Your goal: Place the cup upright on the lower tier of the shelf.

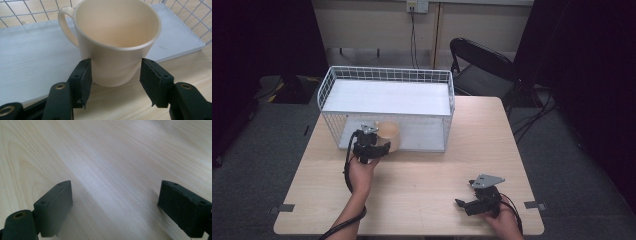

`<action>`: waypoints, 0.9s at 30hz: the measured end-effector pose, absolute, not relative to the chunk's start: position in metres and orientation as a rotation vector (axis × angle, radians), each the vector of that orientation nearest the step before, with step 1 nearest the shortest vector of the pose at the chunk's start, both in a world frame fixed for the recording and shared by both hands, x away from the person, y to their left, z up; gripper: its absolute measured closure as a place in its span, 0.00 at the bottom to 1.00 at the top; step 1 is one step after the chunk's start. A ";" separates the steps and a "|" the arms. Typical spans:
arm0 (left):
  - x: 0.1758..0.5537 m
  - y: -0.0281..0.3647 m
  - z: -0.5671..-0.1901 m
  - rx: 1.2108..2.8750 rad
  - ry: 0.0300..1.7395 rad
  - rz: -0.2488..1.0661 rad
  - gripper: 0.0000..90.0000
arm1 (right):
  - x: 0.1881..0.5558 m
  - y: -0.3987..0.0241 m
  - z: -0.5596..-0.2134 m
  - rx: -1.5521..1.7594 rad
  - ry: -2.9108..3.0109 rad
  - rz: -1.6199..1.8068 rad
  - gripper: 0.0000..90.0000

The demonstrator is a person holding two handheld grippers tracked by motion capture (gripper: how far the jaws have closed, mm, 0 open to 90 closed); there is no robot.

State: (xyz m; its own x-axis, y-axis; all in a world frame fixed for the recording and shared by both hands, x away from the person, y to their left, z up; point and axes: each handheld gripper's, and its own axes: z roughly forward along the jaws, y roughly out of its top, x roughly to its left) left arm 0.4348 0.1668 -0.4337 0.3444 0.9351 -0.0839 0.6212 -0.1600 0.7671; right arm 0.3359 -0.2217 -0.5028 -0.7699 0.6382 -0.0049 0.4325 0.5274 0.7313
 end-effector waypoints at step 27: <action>0.443 0.165 -0.437 1.872 1.417 0.546 0.71 | 0.336 -0.222 -0.503 0.898 2.497 1.081 0.13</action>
State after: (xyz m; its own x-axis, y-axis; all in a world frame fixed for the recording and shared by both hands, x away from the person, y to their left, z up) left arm 0.4432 0.1646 -0.4367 0.3075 0.9477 -0.0853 0.6451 -0.1417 0.7509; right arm 0.3358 -0.2217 -0.5027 -0.7693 0.6388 -0.0061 0.4327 0.5280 0.7307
